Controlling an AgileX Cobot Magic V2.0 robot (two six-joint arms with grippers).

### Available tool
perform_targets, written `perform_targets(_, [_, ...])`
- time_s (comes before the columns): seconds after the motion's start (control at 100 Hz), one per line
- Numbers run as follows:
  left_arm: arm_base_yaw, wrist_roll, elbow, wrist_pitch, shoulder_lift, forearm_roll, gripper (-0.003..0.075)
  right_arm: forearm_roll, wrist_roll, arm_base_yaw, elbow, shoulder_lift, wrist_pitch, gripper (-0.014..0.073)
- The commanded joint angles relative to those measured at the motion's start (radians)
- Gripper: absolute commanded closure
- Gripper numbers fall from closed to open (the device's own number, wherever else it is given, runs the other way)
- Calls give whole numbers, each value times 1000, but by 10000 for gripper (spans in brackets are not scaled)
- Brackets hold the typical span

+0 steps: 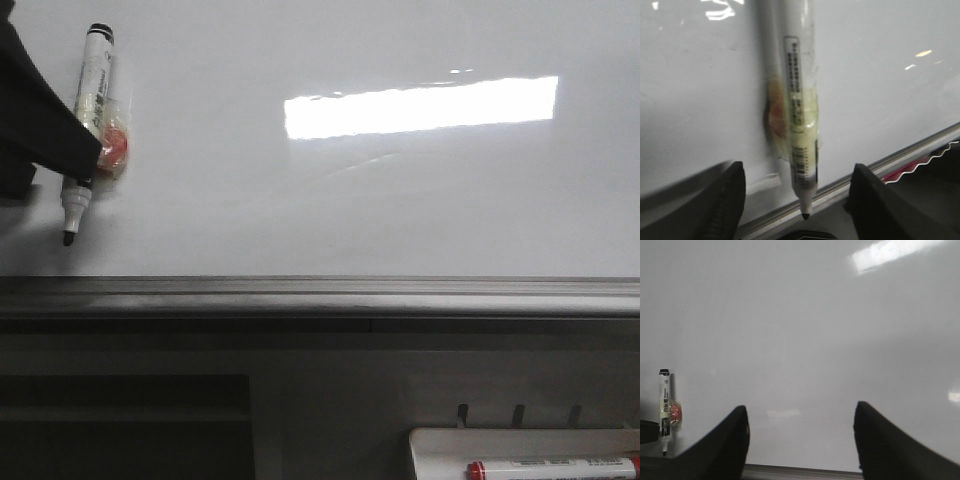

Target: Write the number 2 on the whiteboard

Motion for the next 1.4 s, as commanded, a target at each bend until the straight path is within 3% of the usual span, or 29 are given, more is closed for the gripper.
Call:
perform_targets(0.0, [-11,2,-34,-47,13,-34,357,13,-14,-5,-36,20,-61,183])
perform_targets(0.1, [-11,2,-35,-67,26,-33,466,38,-31,-5,-40,20,-59,183])
perform_targets(0.29, [-11,4,-35,-131,32,-31,738,149,-205,-5,-109,53,1,183])
perform_targets(0.57, [-11,47,-35,-148,21,-32,741,280,-383,2,-267,187,90,183])
perform_targets(0.66, [-13,83,-47,-141,-8,-32,741,376,-509,29,-313,228,130,183])
perform_targets(0.82, [-27,338,-108,-4,-105,-32,741,465,-716,114,-400,315,238,186])
perform_targets(0.95, [-86,655,-180,214,-192,-28,741,407,-769,242,-475,416,271,219])
perform_targets(1.06, [-141,811,-216,342,-232,-13,741,281,-769,387,-528,517,278,221])
perform_targets(1.22, [-192,831,-217,354,-268,78,741,130,-769,627,-589,683,248,220])
perform_targets(1.39, [-196,831,-217,376,-286,112,741,120,-769,801,-623,813,-6,197])
